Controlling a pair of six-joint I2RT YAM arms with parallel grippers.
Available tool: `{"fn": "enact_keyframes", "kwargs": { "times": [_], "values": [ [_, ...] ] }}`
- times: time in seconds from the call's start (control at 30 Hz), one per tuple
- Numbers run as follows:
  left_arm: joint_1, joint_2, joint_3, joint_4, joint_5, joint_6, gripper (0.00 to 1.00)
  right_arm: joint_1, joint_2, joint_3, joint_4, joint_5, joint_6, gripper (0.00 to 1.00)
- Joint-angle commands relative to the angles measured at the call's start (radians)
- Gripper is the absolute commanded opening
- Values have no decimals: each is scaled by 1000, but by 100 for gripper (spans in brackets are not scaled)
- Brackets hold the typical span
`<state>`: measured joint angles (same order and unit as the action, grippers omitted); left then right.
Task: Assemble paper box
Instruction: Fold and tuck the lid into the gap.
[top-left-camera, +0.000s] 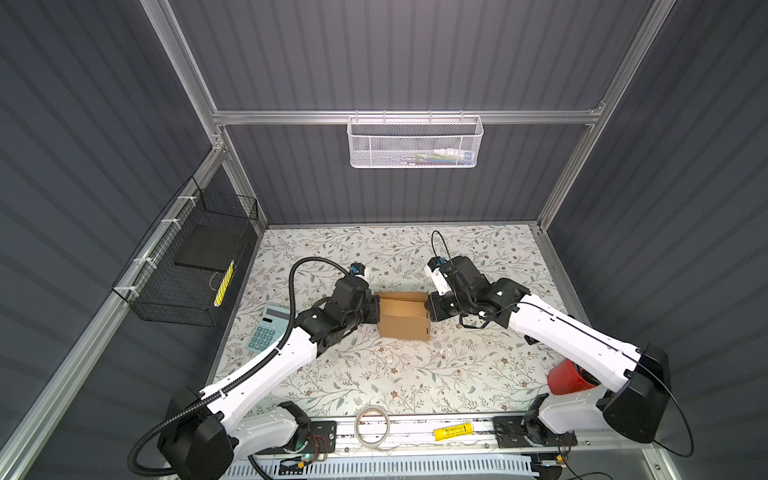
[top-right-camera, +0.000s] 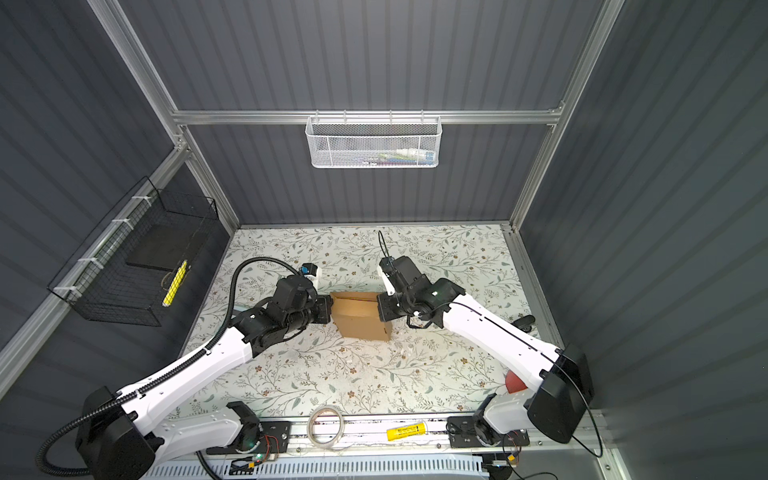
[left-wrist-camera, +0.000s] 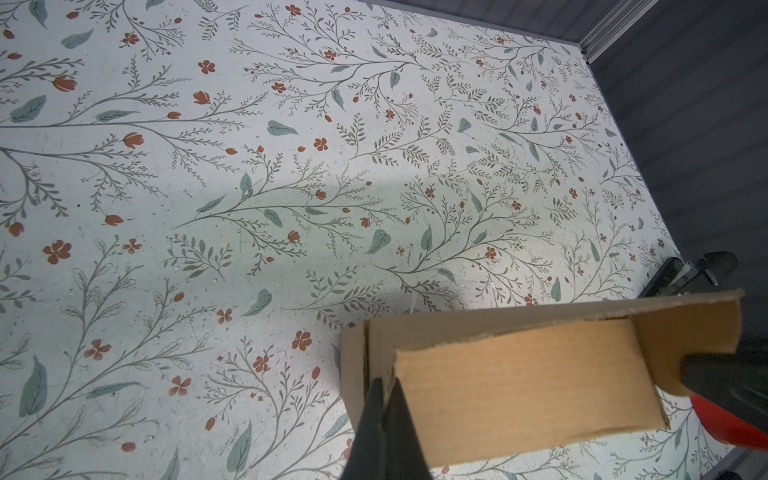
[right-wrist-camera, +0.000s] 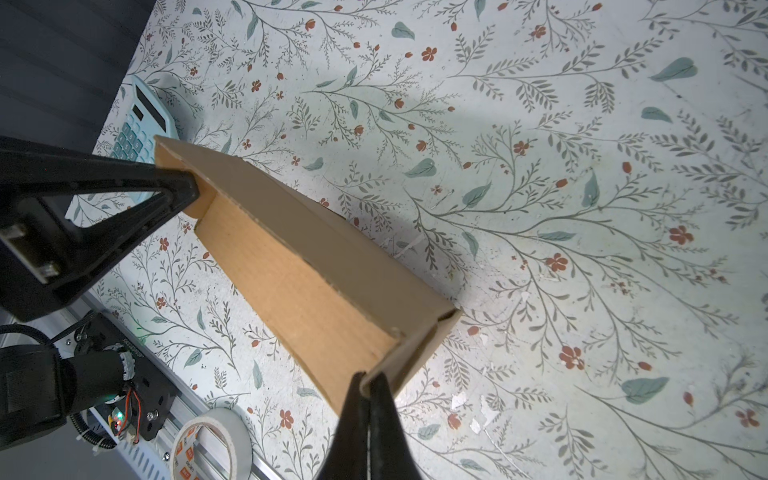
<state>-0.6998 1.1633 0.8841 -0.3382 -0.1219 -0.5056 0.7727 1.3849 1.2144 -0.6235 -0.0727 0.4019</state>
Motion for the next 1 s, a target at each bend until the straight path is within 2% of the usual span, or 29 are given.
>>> {"fn": "enact_keyframes", "kwargs": {
  "times": [0.0, 0.63, 0.97],
  "values": [
    [-34, 17, 32, 1, 88, 12, 0, 31, 31, 36, 45, -88, 4, 4],
    [-36, 24, 32, 2, 92, 15, 0, 42, 54, 50, 47, -97, 2, 5],
    [-36, 22, 13, 8, 75, 15, 0, 42, 22, 20, 1, -66, -44, 5]
  ]
}}
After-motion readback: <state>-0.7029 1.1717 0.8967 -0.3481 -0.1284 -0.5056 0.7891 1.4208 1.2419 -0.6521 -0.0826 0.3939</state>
